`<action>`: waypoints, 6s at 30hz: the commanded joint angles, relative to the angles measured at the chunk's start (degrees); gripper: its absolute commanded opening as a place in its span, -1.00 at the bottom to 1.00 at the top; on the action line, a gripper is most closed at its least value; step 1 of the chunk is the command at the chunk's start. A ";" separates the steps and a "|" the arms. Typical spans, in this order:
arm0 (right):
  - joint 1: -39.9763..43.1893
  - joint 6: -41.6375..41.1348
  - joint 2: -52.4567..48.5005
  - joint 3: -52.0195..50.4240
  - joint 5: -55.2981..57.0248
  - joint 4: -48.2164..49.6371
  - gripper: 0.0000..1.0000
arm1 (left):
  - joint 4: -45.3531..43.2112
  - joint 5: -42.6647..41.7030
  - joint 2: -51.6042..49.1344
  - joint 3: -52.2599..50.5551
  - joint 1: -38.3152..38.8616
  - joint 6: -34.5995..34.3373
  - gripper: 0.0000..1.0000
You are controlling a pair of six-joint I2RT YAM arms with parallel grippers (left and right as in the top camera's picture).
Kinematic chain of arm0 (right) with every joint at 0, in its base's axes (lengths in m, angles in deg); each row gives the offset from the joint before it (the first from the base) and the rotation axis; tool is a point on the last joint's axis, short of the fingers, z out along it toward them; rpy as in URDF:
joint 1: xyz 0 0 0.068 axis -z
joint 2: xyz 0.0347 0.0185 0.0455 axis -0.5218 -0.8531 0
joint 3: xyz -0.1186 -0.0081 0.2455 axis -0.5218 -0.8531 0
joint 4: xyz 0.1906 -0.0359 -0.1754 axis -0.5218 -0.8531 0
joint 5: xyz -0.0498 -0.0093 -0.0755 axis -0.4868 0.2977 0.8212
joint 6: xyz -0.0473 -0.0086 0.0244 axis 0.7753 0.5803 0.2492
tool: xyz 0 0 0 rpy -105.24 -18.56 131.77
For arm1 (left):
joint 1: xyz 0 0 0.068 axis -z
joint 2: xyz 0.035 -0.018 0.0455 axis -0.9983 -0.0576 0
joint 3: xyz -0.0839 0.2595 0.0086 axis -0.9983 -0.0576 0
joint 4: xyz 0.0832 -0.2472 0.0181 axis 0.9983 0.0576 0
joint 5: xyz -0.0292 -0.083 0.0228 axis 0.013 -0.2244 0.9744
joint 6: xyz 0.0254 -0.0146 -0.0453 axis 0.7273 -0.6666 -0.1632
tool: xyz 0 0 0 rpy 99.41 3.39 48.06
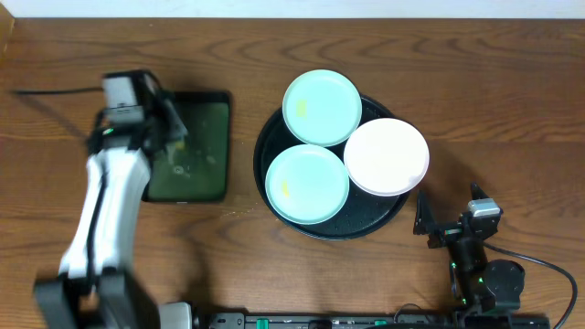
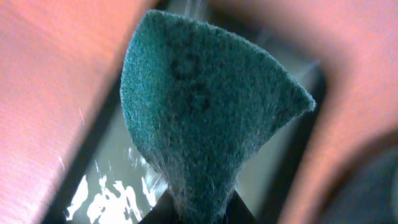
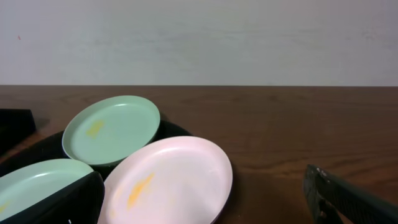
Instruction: Clean dirty plates on tray and stack at the side
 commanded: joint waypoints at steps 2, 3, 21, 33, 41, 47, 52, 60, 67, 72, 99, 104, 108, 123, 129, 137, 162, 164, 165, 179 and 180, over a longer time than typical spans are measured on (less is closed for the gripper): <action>0.48 0.66 0.28 -0.20 0.13 -0.11 0.98 | 5.42 0.07 -3.87 1.64 0.13 0.09 -0.86; 0.48 0.66 0.28 -0.20 0.13 -0.11 0.98 | 6.99 -0.98 -3.13 3.02 0.13 0.11 -0.85; 0.48 0.66 0.28 -0.20 0.13 -0.11 0.99 | 12.24 -17.31 11.72 6.34 14.95 -14.27 -0.85; 0.48 0.66 0.28 -0.20 0.13 -0.11 0.98 | 4.04 -15.98 -8.98 4.24 37.09 -26.08 -0.86; 0.48 0.66 0.28 -0.20 0.13 -0.11 0.99 | 3.67 2.51 -12.74 4.24 45.72 -33.92 -0.85; 0.48 0.66 0.28 -0.20 0.13 -0.11 0.99 | 3.69 13.22 -13.00 4.22 50.10 -38.49 -0.85; 0.48 0.66 0.28 -0.20 0.11 -0.11 0.98 | 2.89 15.26 -13.44 4.22 50.60 -42.10 -0.15; 0.48 0.66 0.28 -0.20 0.13 -0.11 0.99 | 2.89 12.66 -12.31 4.24 50.58 -37.18 0.25; 0.48 0.66 0.28 -0.20 0.13 -0.11 0.98 | 4.98 12.72 -0.70 4.76 48.61 -34.27 0.26; 0.48 0.66 0.28 -0.20 0.13 -0.11 0.99 | 8.92 12.72 11.78 4.76 41.88 -30.91 0.27; 0.44 8.66 -20.68 54.31 -1.25 -7.58 0.99 | 25.53 12.70 22.69 4.74 20.31 -26.99 0.57; 0.42 8.81 -43.58 79.71 -12.96 -43.93 0.98 | 25.42 12.70 22.67 4.74 20.31 -27.02 0.57; 0.28 4.44 -55.95 85.57 -29.83 -52.24 0.98 | 25.44 12.70 22.67 4.74 20.31 -27.02 0.57; -17.35 -4.24 -95.51 93.55 -7.04 -63.80 0.24 | 25.44 12.70 22.64 4.74 20.31 -27.02 0.57; -22.71 -15.65 -104.19 93.44 -0.74 -63.60 0.06 | 25.49 12.70 22.64 4.70 20.31 -27.02 0.57; -30.95 -16.57 -110.81 93.44 12.87 -57.77 0.12 | 25.44 12.70 22.62 4.70 20.31 -27.02 0.57; -32.94 -21.68 -118.57 90.60 6.12 -63.39 -0.22 | 25.33 12.70 21.51 4.70 20.31 -27.02 0.57; -33.00 -21.70 -118.57 90.53 6.05 -63.08 -0.22 | 25.24 12.70 21.49 4.70 20.31 -27.02 0.57; -33.00 -21.79 -118.57 90.53 5.90 -63.08 -0.22 | 25.22 12.70 21.49 4.70 20.31 -27.02 0.57; -32.79 -18.05 -118.55 86.73 7.17 -57.72 -0.23 | 25.24 12.70 21.49 4.70 20.31 -27.02 0.57; -32.79 -16.98 -118.53 86.88 7.17 -57.35 -0.24 | 25.24 12.70 21.49 4.70 20.31 -27.02 0.57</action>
